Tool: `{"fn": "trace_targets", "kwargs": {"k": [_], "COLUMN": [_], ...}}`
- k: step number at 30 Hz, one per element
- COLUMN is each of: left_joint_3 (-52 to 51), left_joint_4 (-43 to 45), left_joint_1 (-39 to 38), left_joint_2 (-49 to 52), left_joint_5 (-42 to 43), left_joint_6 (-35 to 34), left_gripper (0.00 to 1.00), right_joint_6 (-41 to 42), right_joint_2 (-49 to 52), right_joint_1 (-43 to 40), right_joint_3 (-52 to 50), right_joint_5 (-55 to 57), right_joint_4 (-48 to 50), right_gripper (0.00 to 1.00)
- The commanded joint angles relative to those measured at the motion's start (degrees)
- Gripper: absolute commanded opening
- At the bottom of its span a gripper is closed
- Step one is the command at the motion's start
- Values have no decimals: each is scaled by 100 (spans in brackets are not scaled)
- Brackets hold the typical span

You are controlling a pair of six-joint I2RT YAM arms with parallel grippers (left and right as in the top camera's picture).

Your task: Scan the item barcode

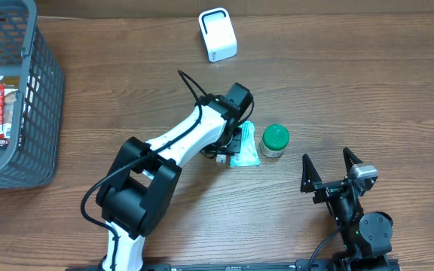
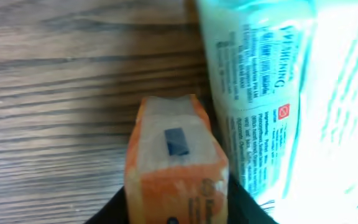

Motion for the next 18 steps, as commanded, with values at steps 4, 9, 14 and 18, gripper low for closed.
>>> {"fn": "trace_targets", "kwargs": {"k": [4, 9, 14, 18], "left_joint_3": [13, 573, 1565, 2500], "left_joint_4": [-2, -332, -1005, -1593], "left_joint_1": [17, 164, 323, 520], "left_joint_2": [4, 0, 0, 0], "left_joint_5": [-103, -170, -542, -852], "left_joint_6": [-140, -87, 111, 291], "left_gripper": [62, 67, 66, 66], "right_joint_6": [-39, -39, -39, -39], "right_joint_2": [-52, -52, -52, -52], "right_joint_1": [-15, -15, -15, -15], "right_joint_3": [-61, -61, -61, -61], "right_joint_5": [26, 26, 26, 26], "right_joint_4": [37, 37, 37, 37], "right_gripper": [100, 100, 100, 100]}}
